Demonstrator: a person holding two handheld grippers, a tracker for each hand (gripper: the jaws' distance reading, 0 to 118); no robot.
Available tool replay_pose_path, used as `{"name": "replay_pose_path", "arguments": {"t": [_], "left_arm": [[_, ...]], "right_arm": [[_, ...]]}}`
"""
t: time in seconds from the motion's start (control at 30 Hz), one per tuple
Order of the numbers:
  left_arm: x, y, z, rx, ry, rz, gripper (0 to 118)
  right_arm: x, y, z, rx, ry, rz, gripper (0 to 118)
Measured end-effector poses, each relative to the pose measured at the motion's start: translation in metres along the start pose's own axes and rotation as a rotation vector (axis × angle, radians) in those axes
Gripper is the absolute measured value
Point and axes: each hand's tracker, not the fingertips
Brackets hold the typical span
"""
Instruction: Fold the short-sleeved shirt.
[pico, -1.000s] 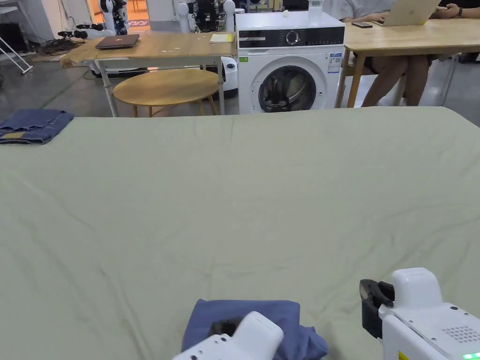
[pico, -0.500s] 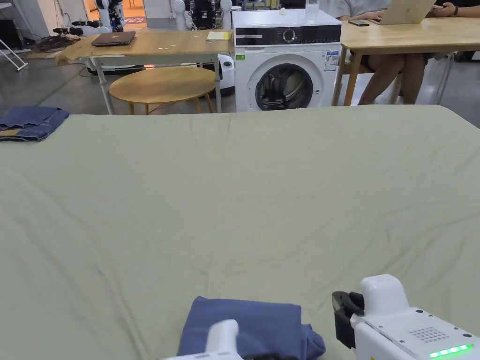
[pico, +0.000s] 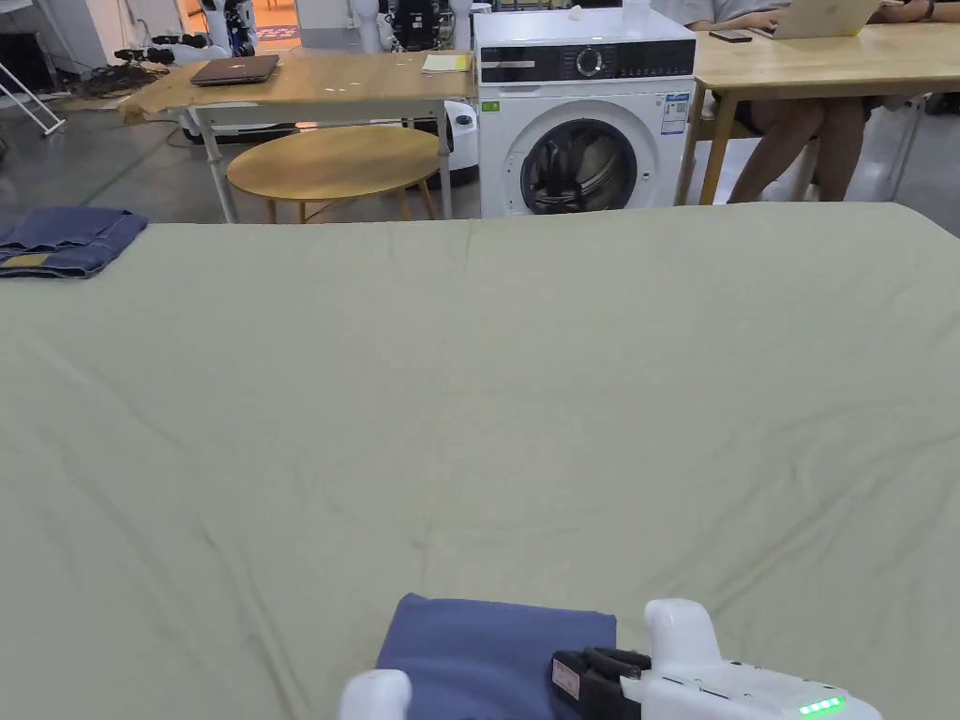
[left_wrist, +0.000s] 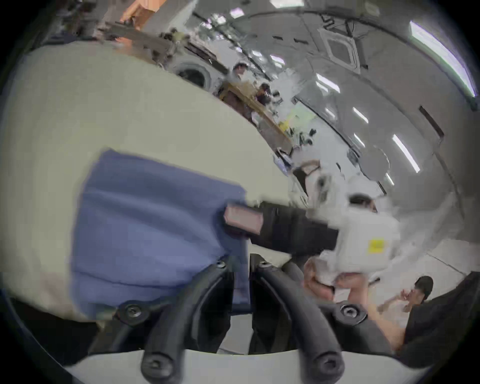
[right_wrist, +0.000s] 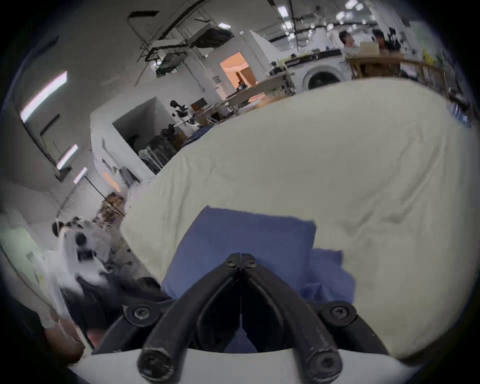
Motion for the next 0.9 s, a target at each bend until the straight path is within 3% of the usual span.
{"name": "replay_pose_path", "arguments": {"t": [0.03, 0.07, 0.2, 0.27, 0.47, 0.5, 0.53, 0.6, 0.63, 0.67, 0.77, 0.9], "left_arm": [[-0.01, 0.006, 0.013, 0.041, 0.033, 0.009, 14], [-0.02, 0.011, 0.021, 0.068, 0.049, 0.017, 36], [-0.063, 0.03, 0.038, 0.129, 0.082, 0.121, 95], [-0.081, 0.033, 0.036, 0.134, 0.078, 0.14, 106], [-0.131, 0.021, -0.016, -0.031, -0.033, 0.362, 106], [-0.132, 0.016, -0.025, -0.025, -0.104, 0.348, 100], [-0.13, 0.015, -0.029, 0.003, -0.171, 0.347, 75], [-0.133, 0.008, -0.045, 0.019, -0.206, 0.517, 51], [-0.135, 0.0, -0.057, 0.013, -0.143, 0.575, 30], [-0.138, -0.004, -0.06, 0.026, -0.137, 0.532, 25], [-0.131, 0.004, -0.047, 0.069, -0.19, 0.575, 24], [-0.12, 0.027, -0.012, 0.048, -0.078, 0.382, 22]], "right_arm": [[0.007, -0.004, -0.006, -0.023, -0.009, -0.028, 0], [0.013, -0.008, -0.009, -0.038, -0.028, -0.043, 0], [0.032, -0.02, -0.005, -0.021, -0.071, -0.108, 0], [0.037, -0.02, -0.002, -0.014, -0.069, -0.133, 0], [0.035, -0.015, -0.002, -0.022, -0.078, -0.104, 0], [0.034, -0.014, -0.002, -0.024, -0.081, -0.096, 0], [0.032, -0.015, -0.003, -0.024, -0.084, -0.088, 0], [0.03, -0.014, -0.003, -0.021, -0.089, -0.077, 0], [0.029, -0.013, -0.004, -0.019, -0.097, -0.069, 0], [0.028, -0.012, -0.005, -0.019, -0.106, -0.062, 0], [0.026, -0.009, -0.003, -0.023, -0.1, -0.06, 0], [0.014, -0.003, -0.002, -0.028, -0.089, -0.021, 0]]}}
